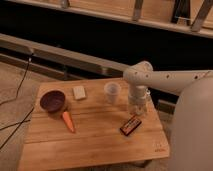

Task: Knock the bottle over

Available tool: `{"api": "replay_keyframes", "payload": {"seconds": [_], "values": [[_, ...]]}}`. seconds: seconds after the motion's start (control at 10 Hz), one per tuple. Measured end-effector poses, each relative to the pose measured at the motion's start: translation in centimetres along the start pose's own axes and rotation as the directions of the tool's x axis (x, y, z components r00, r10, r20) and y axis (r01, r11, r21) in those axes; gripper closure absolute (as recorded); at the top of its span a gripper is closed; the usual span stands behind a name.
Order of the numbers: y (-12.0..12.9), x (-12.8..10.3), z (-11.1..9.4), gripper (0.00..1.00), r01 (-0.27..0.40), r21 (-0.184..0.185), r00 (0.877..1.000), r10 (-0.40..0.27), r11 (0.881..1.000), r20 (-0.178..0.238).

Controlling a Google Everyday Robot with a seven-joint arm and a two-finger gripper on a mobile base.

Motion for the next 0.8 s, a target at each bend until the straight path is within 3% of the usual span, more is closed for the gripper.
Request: {"api": "replay_keyframes", "payload": {"seconds": [0.2,0.3,0.5,0.6,0.8], "values": [[-0.4,-1.1,0.1,0.35,0.115,0.054,0.993,-0.114,0.992,-0.016],[-0.1,-2.0,0.0,0.35,0.187,0.081,0.982,-0.186,0.979,-0.019],[2.0,-4.2,-0.5,0.35,0.292,0.108,0.956,-0.293,0.950,-0.005],[4.3,-6.2,-1.2,0.35,0.361,0.125,0.931,-0.366,0.924,0.014],[6.8,-8.7,-2.1,0.35,0.432,0.151,0.897,-0.441,0.889,0.036]]}}
